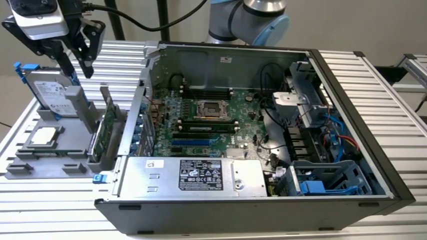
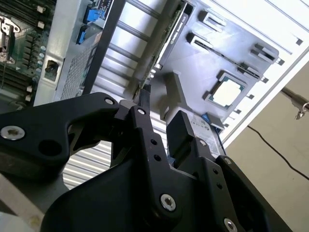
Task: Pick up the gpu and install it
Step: 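Pick up the gpu and move the gpu toward the slot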
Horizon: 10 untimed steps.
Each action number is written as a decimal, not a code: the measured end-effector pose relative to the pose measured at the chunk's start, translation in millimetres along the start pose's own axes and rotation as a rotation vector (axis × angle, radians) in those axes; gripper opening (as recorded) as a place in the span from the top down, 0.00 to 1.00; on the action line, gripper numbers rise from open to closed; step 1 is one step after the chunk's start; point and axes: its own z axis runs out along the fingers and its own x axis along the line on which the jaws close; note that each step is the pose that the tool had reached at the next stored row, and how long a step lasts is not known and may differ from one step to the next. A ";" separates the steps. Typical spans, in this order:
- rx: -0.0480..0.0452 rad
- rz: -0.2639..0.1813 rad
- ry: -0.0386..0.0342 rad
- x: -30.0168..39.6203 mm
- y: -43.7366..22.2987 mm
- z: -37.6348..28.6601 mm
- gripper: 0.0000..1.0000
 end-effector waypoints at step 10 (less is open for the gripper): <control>0.0000 -0.001 0.0000 -0.5 -6.2 5.3 0.00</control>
